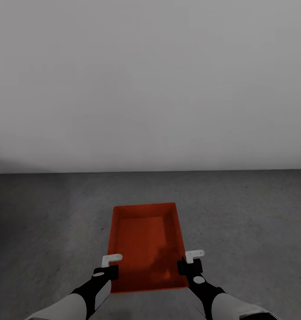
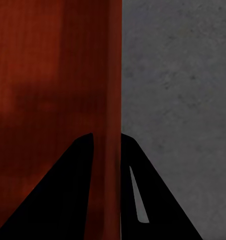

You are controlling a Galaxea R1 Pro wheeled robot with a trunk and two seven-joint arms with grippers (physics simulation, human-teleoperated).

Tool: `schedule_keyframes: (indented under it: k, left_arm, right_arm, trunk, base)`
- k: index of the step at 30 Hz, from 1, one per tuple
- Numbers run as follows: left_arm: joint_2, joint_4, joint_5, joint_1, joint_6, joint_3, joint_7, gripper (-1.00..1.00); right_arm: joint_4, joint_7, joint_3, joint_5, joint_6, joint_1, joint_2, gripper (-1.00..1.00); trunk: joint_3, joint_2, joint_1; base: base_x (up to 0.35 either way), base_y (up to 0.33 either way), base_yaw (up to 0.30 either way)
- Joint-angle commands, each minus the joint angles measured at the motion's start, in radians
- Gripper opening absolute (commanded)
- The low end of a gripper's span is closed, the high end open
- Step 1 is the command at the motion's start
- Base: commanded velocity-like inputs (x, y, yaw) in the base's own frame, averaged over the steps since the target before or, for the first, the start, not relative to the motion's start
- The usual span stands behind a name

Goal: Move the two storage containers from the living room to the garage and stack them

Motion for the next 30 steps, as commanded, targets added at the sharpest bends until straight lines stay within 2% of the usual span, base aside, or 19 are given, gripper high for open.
schedule_keyframes:
  k: [1, 30]
  left_arm:
    - [0.001, -0.038, 0.037, -0.001, -0.03, 0.05, 0.01, -1.0]
    - [0.001, -0.041, 0.037, -0.001, -0.03, 0.05, 0.01, -1.0]
  right_arm:
    - [0.003, -0.007, -0.067, -0.014, -0.004, 0.0, -0.004, -1.0]
    - [0.003, -0.007, -0.067, -0.014, -0.004, 0.0, -0.003, -1.0]
  trunk:
    - [-0.004, -0.008, 0.004]
    - [-0.095, -0.211, 0.115]
  base:
    - [0.0, 0.0, 0.0]
    - [0.0, 0.0, 0.0]
